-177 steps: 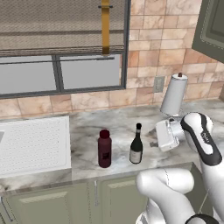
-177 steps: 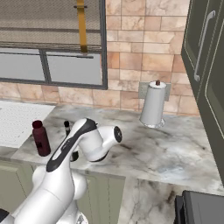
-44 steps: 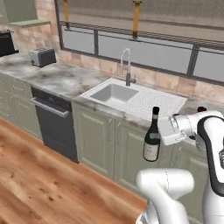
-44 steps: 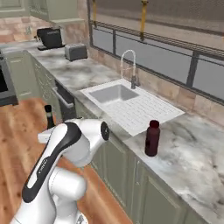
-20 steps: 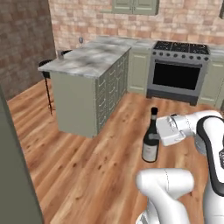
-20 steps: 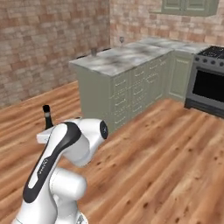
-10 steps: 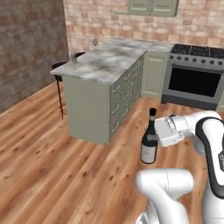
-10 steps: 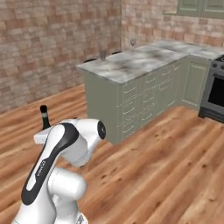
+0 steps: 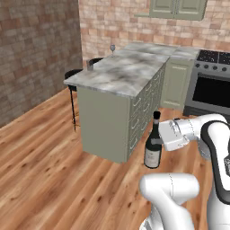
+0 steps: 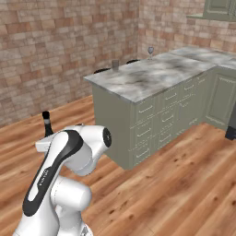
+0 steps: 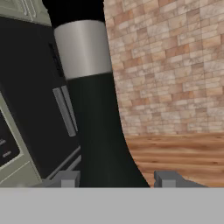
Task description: There is a wine glass and glass cup on the dining counter. Place the wine bottle next to the wine glass and the juice bottle next to the glass cup.
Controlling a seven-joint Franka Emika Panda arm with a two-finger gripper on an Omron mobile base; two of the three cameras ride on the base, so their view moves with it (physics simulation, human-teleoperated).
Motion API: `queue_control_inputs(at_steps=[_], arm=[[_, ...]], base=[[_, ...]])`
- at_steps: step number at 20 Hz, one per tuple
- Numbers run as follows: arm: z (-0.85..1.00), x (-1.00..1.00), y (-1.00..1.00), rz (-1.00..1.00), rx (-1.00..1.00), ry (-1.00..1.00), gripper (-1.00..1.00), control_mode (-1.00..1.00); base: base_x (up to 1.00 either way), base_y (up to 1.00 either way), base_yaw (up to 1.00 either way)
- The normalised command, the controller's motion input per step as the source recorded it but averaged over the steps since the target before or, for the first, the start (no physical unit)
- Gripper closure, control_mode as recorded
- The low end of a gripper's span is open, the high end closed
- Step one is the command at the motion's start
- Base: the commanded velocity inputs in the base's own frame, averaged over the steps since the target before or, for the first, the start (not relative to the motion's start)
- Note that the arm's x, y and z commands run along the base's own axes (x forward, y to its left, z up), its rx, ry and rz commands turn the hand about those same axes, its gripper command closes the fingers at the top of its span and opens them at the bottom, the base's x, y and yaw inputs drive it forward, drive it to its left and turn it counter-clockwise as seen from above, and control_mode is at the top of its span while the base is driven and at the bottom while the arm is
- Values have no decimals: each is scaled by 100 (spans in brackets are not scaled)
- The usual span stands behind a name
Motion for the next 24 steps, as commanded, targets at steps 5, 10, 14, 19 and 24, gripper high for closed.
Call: queue_control_inputs(at_steps=[5, 10, 14, 19, 24], arm=[[0, 0, 0, 0, 0, 0, 100, 100], [0, 0, 0, 0, 0, 0, 100, 100], [0, 0, 0, 0, 0, 0, 100, 100], [0, 0, 0, 0, 0, 0, 100, 100], [0, 0, 0, 0, 0, 0, 100, 100]], base=[[93, 38, 4], [90, 50, 0], [87, 54, 0], [87, 54, 0], [88, 52, 0]])
